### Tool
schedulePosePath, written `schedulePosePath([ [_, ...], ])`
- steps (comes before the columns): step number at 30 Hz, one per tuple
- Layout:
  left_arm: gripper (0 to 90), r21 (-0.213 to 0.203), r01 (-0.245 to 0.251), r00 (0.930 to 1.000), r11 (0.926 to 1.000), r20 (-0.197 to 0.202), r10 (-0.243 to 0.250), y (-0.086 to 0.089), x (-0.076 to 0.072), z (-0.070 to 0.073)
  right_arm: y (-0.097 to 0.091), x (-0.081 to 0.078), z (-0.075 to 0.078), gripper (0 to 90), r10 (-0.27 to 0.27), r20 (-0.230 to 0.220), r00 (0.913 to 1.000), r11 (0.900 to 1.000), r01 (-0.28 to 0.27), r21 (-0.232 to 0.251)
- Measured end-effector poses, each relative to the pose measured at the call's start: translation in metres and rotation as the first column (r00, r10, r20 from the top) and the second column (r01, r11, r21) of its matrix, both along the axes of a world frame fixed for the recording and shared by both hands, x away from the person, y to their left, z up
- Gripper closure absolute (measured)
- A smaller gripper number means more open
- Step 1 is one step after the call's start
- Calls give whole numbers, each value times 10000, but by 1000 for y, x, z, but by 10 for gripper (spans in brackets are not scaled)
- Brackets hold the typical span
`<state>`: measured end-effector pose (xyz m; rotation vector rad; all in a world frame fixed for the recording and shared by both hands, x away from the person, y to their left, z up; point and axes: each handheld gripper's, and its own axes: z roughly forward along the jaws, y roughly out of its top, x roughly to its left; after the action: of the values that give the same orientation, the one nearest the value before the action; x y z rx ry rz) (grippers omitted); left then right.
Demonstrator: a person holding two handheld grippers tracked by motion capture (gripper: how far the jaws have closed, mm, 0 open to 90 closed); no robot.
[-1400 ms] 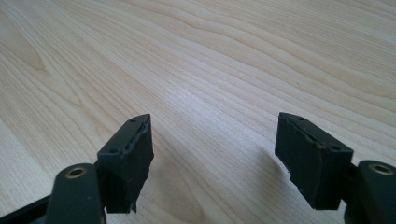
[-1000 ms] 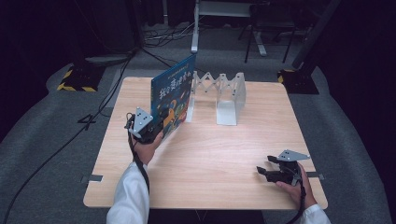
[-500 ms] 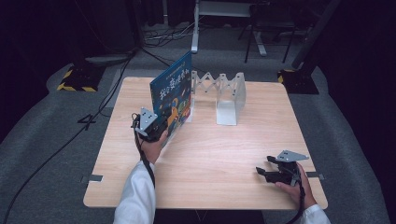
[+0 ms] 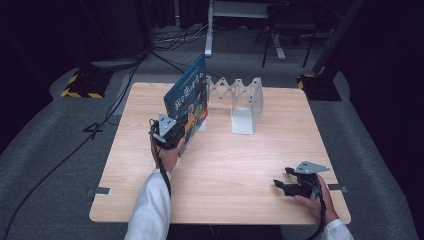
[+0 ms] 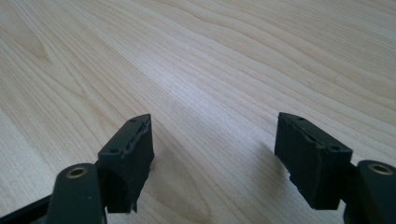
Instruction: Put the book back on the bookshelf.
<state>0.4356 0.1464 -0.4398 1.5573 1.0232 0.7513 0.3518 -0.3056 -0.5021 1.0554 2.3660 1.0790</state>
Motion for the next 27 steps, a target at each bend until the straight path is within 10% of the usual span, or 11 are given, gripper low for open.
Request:
schedulePosePath([
  [27,772,38,-1004,9940,9949,-434,1005,-11,35,7,2,0,-1,291,112,-70,9999,9998,-113,-140],
])
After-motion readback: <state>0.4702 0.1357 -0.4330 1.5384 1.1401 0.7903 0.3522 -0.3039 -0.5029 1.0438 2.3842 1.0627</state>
